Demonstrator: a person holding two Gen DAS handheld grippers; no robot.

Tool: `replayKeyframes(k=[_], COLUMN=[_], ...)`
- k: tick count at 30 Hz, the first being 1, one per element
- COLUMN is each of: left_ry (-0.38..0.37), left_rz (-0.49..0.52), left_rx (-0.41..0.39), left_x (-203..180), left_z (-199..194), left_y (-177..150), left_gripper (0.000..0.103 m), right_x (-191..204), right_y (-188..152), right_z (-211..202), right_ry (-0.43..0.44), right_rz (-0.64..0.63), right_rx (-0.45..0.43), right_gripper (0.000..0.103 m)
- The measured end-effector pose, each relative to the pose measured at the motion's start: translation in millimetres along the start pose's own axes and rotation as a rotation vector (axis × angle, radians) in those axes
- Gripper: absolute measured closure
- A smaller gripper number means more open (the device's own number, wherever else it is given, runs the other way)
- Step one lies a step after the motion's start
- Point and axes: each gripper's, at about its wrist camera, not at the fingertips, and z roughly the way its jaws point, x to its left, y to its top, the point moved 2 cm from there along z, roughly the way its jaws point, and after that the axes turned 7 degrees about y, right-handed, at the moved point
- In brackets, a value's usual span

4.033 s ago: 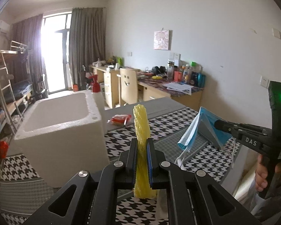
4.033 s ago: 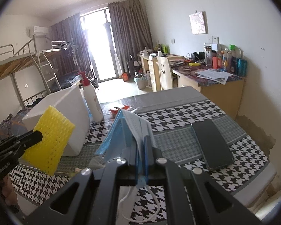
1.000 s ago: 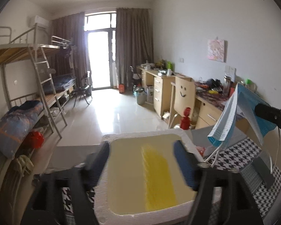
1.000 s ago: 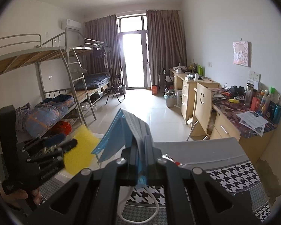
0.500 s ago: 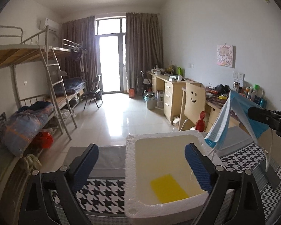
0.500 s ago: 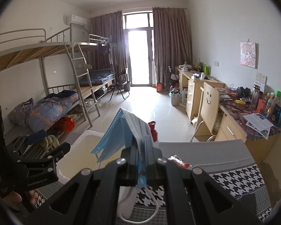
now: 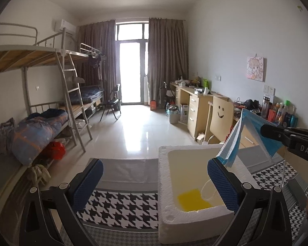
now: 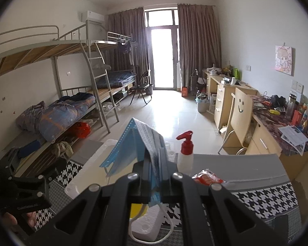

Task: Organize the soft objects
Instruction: 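Lower the blue mask into the white foam box and open the right gripper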

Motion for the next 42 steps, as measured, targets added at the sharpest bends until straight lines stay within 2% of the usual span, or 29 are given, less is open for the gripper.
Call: replayKeyframes(k=[19, 30, 32, 33, 34, 36, 42], left_ry=[0.025, 0.04, 0.043, 0.043, 0.042, 0.04, 0.033], left_rz=[-0.024, -0.041, -0.041, -0.044, -0.045, -0.048, -0.041], left_rx=[-0.011, -0.006, -0.004, -0.003, -0.002, 0.001, 0.009], left_x=[24.5, 33.4, 33.6, 34.3, 34.0, 33.4, 32.0], left_z=[-10.6, -11.5, -11.2, -10.8, -11.0, -9.7, -7.0], left_y=[-15.7, -18.5, -19.2, -19.3, -19.2, -19.6, -21.9], left_gripper=[0.001, 0.001, 0.001, 0.001, 0.001, 0.001, 0.001], right_x=[23.2, 26.6, 26.3, 26.7, 26.8, 27.3, 28.0], right_y=[-2.6, -8.5, -10.3, -11.2, -12.1, -12.7, -17.0], right_z=[38.3, 60.6, 63.6, 64.5, 65.9, 67.2, 66.8], right_ry=[0.049, 0.035, 0.038, 0.04, 0.043, 0.048, 0.059], right_rz=[-0.01, -0.019, -0.016, -0.018, -0.019, -0.021, -0.029], right_rx=[0.098, 0.187, 0.204, 0.212, 0.222, 0.231, 0.246], right_gripper=[0.095, 0.095, 0.091, 0.084, 0.072, 0.059, 0.055])
